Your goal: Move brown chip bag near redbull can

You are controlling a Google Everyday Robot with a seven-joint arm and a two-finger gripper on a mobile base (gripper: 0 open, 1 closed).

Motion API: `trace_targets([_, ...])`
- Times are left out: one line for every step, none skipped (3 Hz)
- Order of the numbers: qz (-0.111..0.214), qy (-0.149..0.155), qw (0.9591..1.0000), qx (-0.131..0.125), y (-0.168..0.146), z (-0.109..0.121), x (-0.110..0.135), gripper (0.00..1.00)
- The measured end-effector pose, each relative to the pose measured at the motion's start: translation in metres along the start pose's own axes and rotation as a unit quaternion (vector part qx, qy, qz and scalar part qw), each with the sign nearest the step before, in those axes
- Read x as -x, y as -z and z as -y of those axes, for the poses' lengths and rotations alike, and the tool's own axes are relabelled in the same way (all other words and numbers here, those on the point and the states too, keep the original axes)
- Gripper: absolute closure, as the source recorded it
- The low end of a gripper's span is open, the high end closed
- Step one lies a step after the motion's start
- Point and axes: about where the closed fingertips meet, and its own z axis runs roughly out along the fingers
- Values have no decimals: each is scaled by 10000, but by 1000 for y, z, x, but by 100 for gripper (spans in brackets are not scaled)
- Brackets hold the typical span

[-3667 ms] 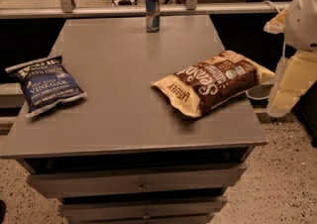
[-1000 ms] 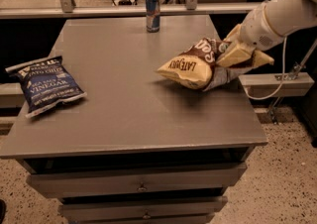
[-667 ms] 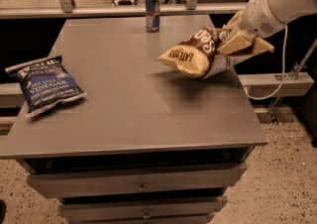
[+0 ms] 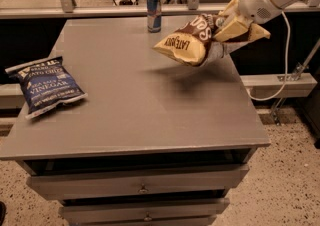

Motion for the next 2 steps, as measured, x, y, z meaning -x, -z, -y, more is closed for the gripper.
trace_targets([391,-42,9991,-165,-10,9,-8,100])
trace_targets([798,196,9960,-342,-27,38,-19,100])
